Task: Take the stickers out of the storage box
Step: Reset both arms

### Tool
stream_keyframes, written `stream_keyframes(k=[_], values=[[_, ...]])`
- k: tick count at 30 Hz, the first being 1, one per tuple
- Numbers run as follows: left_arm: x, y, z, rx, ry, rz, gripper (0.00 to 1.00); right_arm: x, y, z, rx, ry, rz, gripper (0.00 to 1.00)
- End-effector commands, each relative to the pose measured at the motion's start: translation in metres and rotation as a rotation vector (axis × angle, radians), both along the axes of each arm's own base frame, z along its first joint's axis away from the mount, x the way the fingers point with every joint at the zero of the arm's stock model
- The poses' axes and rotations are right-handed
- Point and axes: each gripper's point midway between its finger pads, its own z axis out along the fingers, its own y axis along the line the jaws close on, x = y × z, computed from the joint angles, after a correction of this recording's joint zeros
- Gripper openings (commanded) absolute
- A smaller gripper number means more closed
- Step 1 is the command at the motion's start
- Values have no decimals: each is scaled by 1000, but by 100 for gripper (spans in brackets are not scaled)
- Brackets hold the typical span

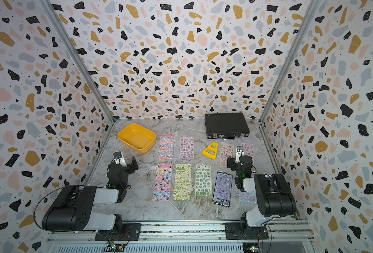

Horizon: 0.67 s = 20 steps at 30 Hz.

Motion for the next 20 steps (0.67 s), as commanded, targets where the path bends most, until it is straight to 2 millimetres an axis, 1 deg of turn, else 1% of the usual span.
stream_keyframes(k=[1, 4, 20], values=[[11, -4, -7, -6, 64, -26, 99, 0, 2, 8, 17, -21, 5, 99], [13, -11, -11, -8, 108, -65, 99, 0, 1, 8, 17, -21, 4, 99], [14, -14, -11, 3, 101, -82, 99, 0, 2, 8, 16, -21, 4, 99]])
